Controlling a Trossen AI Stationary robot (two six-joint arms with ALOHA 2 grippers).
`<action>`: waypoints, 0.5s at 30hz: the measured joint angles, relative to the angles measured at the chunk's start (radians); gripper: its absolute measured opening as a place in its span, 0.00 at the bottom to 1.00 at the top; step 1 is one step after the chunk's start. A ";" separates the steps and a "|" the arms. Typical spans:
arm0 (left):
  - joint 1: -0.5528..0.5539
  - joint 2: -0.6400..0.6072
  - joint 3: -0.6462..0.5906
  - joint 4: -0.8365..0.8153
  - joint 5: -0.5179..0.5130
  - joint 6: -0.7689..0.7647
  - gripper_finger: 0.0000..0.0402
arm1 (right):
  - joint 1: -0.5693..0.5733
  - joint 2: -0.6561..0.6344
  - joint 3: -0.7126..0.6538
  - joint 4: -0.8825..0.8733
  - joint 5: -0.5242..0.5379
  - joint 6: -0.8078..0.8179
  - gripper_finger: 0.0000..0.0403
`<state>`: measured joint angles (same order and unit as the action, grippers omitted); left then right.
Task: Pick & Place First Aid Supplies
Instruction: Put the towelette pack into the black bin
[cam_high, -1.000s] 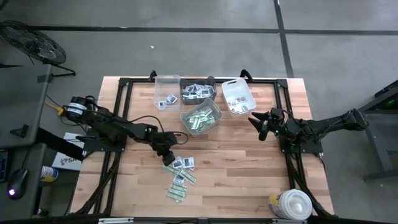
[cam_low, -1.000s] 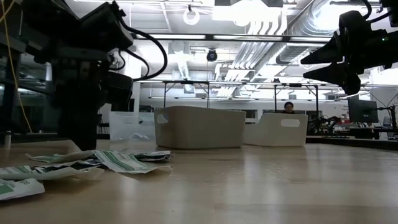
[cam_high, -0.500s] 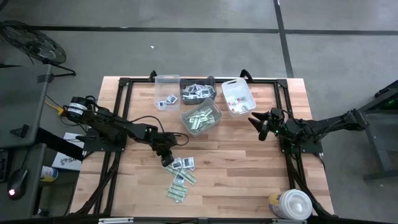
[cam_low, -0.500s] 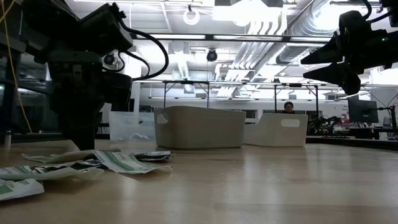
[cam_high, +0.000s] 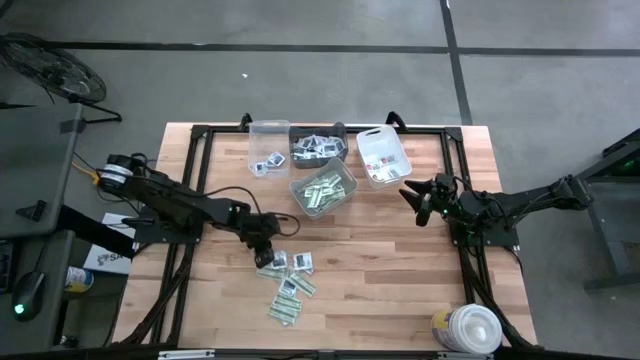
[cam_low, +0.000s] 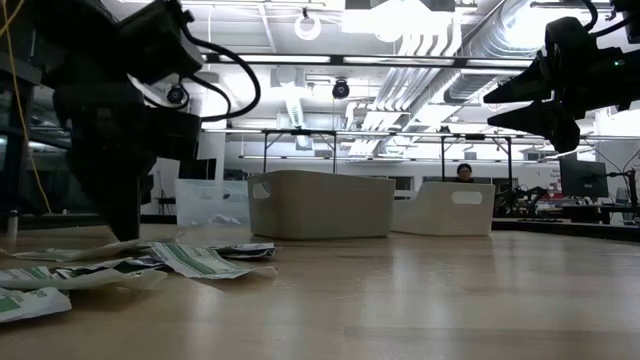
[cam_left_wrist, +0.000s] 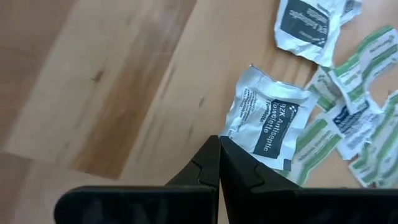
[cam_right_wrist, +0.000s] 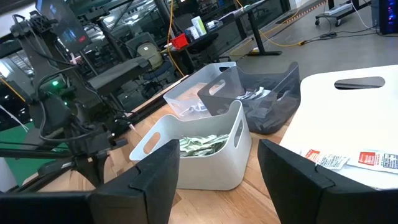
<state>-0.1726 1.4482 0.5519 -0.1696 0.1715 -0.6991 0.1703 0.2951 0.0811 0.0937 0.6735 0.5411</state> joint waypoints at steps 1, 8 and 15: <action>0.000 -0.008 0.007 -0.014 -0.011 0.011 0.00 | 0.000 0.000 0.000 0.000 0.000 0.000 0.52; 0.002 -0.066 0.062 -0.103 -0.051 0.061 0.00 | 0.000 0.000 0.000 0.000 0.000 0.000 0.52; 0.002 -0.137 0.146 -0.263 -0.081 0.094 0.00 | 0.000 0.000 0.000 0.000 0.000 0.000 0.52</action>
<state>-0.1703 1.3114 0.6976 -0.4330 0.0905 -0.6048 0.1699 0.2951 0.0807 0.0937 0.6735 0.5411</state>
